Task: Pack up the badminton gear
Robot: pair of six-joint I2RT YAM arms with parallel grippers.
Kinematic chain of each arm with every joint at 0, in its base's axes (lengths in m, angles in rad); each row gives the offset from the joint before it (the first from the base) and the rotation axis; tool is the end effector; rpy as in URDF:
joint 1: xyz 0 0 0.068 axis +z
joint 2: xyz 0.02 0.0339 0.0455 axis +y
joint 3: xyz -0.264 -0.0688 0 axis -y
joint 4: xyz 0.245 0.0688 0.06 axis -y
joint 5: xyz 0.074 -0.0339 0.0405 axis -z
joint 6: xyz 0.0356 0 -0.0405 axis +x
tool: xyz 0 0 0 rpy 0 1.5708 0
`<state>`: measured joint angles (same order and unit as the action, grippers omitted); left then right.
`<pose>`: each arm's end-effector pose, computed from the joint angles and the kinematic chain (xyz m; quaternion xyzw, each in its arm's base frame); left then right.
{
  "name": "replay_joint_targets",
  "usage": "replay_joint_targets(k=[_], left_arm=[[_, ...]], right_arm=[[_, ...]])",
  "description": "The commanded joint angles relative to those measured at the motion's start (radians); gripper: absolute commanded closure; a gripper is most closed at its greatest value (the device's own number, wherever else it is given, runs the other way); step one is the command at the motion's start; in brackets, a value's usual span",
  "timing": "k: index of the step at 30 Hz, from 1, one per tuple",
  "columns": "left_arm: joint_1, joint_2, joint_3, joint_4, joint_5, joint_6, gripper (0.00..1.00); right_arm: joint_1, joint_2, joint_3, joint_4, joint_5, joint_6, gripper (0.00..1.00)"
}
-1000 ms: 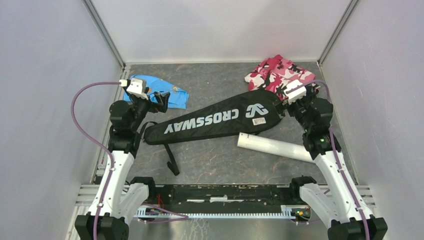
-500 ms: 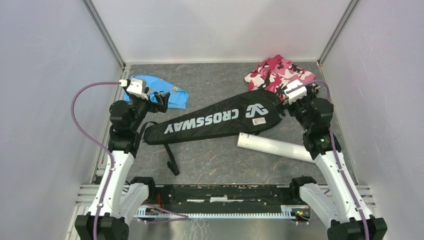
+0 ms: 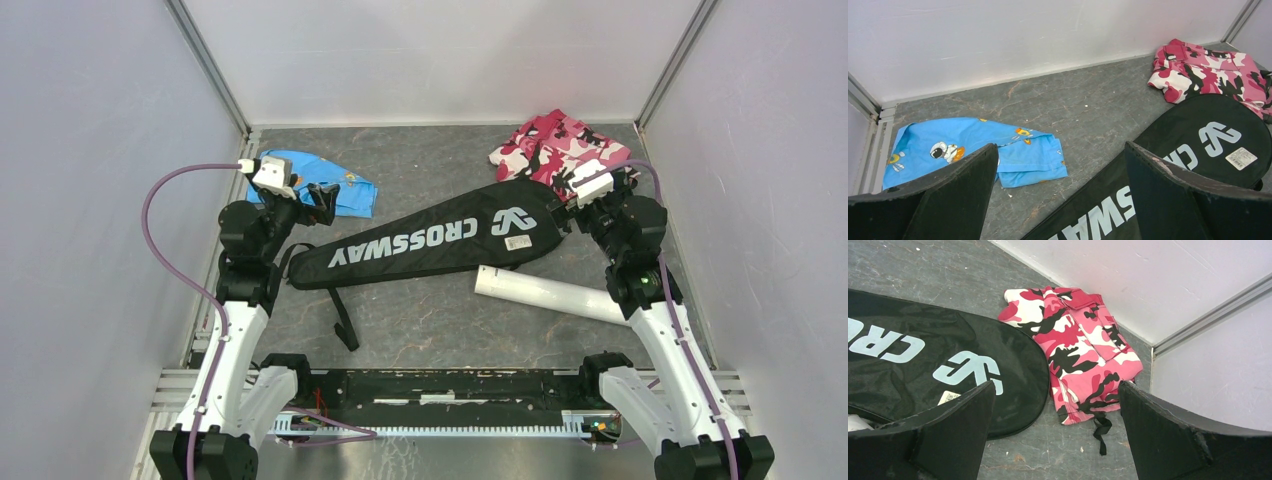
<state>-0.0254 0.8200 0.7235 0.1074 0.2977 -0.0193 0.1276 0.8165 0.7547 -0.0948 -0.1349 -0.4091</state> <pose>0.1972 -0.0155 0.3438 0.1076 0.6951 -0.1200 0.7006 0.1932 0.0296 0.3336 -0.2433 0.7198 -0.0402 0.6489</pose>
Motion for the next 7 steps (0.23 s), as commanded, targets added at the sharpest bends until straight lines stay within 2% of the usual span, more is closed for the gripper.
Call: replay_joint_targets(k=[1, 7], left_arm=[[0.008, -0.005, 0.011, 0.035, 0.017, -0.018, 0.00], [0.008, -0.001, 0.011, 0.034, 0.016, -0.018, 0.00]], right_arm=[[-0.007, -0.007, 0.020, 0.008, -0.012, -0.002, 0.02], [-0.009, -0.007, 0.022, 0.008, -0.022, 0.000, 0.02]])
